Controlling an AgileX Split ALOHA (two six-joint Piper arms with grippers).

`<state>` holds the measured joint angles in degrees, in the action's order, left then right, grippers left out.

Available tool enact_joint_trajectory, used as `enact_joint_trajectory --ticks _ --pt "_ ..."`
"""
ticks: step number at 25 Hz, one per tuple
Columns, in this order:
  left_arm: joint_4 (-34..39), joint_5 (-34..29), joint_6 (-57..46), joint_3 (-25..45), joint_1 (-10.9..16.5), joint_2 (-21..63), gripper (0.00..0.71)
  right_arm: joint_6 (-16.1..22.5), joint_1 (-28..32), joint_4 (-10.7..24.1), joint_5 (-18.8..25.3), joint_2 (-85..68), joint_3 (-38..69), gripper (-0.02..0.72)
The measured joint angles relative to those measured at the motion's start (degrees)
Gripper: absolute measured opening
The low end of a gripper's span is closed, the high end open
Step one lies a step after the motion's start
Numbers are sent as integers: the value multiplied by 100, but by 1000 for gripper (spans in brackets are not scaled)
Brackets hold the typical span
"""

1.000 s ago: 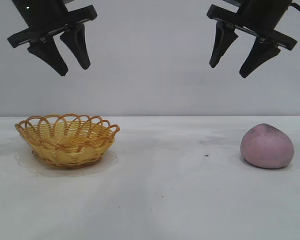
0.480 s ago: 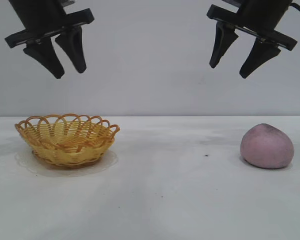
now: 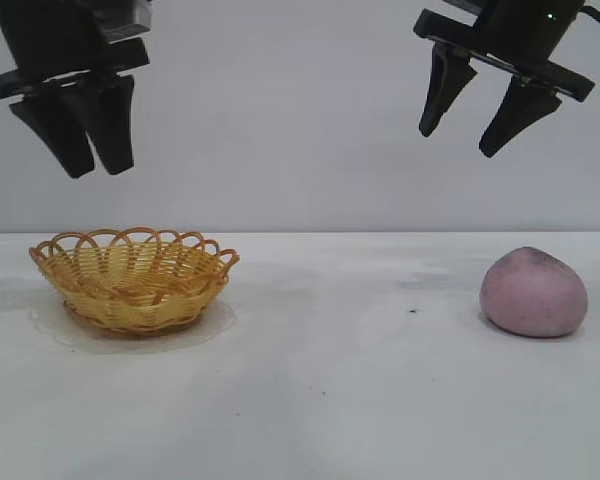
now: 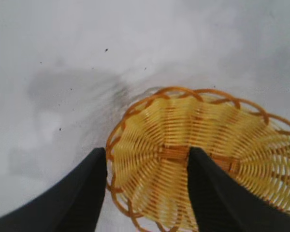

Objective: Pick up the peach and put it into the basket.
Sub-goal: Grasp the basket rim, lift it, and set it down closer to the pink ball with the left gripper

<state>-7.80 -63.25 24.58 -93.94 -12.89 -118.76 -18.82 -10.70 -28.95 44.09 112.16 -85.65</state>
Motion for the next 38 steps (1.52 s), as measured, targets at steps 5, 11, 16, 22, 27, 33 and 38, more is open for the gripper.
enact_joint_trajectory --ticks 5,11,16,22,27,33,38 --pt "125 -412 134 -614 0 -461 329 0 0 0 3 0 0 444" --pt "127 -564 507 -1005 0 -846 329 0 0 0 79 0 0 444" --pt "127 -573 586 -1139 0 -1096 329 0 0 10 93 0 0 444" --pt "127 -573 596 -1214 0 -1364 329 0 0 10 116 0 0 444" --pt "107 -611 596 -1226 0 -1430 74 0 0 10 129 0 0 444" --pt "-24 -714 131 -1249 0 -1395 70 0 0 21 131 0 0 444" --pt "-658 -704 -398 -1249 0 -1183 0 -30 0 139 141 0 0 444"
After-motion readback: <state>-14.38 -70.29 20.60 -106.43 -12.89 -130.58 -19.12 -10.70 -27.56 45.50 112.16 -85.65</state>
